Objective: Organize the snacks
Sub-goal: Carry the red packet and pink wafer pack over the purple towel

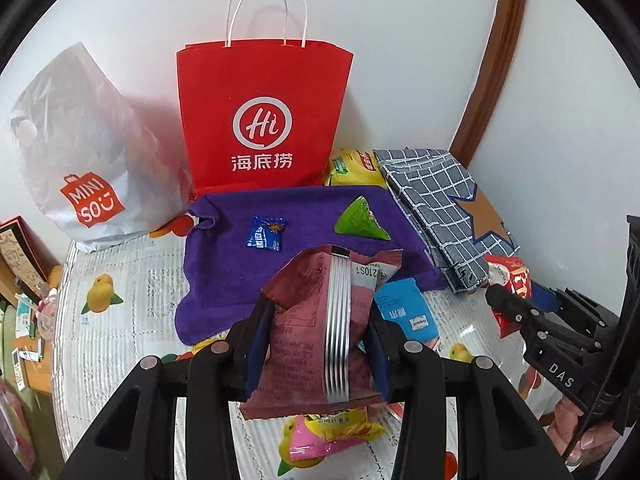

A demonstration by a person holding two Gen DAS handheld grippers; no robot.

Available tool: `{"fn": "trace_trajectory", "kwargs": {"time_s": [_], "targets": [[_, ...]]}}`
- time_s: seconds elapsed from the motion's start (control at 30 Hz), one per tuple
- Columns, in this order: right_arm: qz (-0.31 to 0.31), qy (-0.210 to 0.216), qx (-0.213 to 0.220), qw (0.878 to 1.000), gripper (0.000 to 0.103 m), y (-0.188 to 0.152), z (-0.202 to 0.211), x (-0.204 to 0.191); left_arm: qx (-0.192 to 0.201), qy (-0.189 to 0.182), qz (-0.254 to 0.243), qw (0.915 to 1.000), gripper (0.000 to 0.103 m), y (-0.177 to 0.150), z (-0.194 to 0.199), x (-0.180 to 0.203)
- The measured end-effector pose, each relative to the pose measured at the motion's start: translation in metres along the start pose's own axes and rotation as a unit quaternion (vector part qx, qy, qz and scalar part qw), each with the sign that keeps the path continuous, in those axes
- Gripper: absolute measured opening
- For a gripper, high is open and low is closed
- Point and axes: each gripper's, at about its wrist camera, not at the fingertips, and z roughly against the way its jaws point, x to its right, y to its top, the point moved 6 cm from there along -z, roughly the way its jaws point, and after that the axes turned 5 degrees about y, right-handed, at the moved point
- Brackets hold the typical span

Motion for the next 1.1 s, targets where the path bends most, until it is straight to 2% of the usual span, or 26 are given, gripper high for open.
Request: {"fn": "trace_trajectory", "kwargs": {"time_s": [0.1,0.23,0.6,0.9,1.1], "targets": [[-0.003,0.011,0.003,1.000,0.037,0.005,-0.001,0.000,-0.006,-0.005,-0.001,1.0000,0.041,0.004,-0.003,-0.002],[0.004,0.014,0.006,1.000,0.037,0.011,-0.003,-0.001,-0.009,0.015,-0.005,0.9998,0.041,0.008,-0.005,-0.009],[0.007,0.016,0.011,1.000,0.037,0.026,-0.012,0.010,-0.017,0.023,-0.005,0.9996,0.041,0.023,-0.018,-0.020],[0.001,0.015,0.011,1.000,0.037,0.038,-0.029,0.019,-0.028,0.012,-0.005,0.9995,0.041,0.033,-0.043,-0.016],[0.001,0.015,0.009,1.000,0.037,0.050,-0.048,0.023,-0.032,0.018,0.003,0.9993,0.041,0.039,-0.064,-0.021]]}}
